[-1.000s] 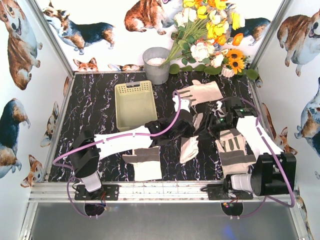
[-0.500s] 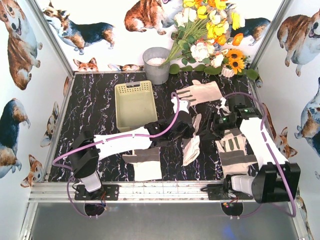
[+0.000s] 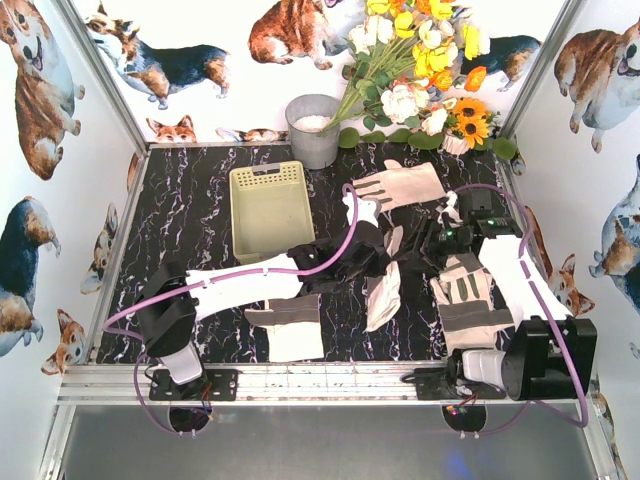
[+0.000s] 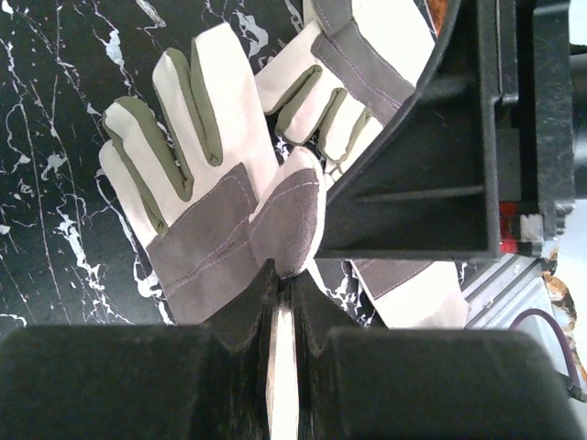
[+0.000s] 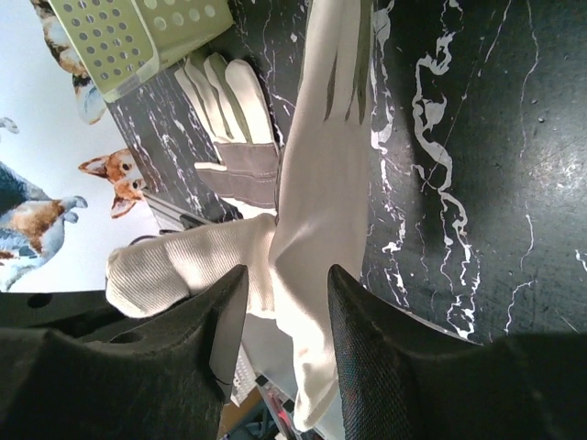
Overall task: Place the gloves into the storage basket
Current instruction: Pick up the glove from the center of the board.
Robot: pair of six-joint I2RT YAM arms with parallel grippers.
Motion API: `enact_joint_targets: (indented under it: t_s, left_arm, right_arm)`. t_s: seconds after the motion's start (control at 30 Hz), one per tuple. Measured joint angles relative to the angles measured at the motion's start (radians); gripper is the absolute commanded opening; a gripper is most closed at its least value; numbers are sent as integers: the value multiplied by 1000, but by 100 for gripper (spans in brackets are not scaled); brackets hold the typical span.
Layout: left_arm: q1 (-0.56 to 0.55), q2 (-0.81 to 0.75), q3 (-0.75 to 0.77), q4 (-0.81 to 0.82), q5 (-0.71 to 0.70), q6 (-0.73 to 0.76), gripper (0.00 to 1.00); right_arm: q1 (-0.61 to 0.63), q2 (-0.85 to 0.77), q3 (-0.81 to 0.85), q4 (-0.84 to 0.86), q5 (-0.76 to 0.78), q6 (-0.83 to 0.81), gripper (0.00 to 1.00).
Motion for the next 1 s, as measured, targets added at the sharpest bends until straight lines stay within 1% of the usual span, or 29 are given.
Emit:
enact_joint_targets:
  t_s: [0.23, 0.3, 0.37, 0.5, 0.57, 0.67, 0.73, 0.77, 0.9, 1.0]
  left_arm:
    - [0, -2, 2, 3, 19, 8, 0]
    - [0, -2, 2, 8, 21, 12, 0]
    - [0, -2, 2, 13, 25, 15, 0]
    - [0, -2, 0, 26, 37, 14, 0]
    - [0, -2, -11, 31, 40, 6, 0]
    - [2, -6, -34, 47, 40, -11, 16]
    - [6, -11, -43, 48, 42, -26, 25]
    - [9, -11, -45, 49, 45, -32, 28]
    - [18, -11, -45, 62, 64, -52, 29]
    - [23, -11, -50, 105, 86, -74, 27]
  right_arm:
    - [-12, 34, 0, 19, -30, -5, 41]
    - [-12, 36, -8, 31, -37, -5, 37]
    - [-12, 36, -23, 35, -44, -5, 28]
    - [-12, 36, -67, 54, -72, -5, 0]
    - [-12, 36, -76, 58, -80, -6, 0]
    - [-12, 31, -80, 57, -76, -8, 0]
    - [-12, 19, -80, 56, -71, -13, 0]
    - [-12, 11, -80, 55, -67, -17, 0]
    - [-12, -23, -80, 47, -50, -35, 0]
    - [-12, -41, -89, 48, -47, -42, 0]
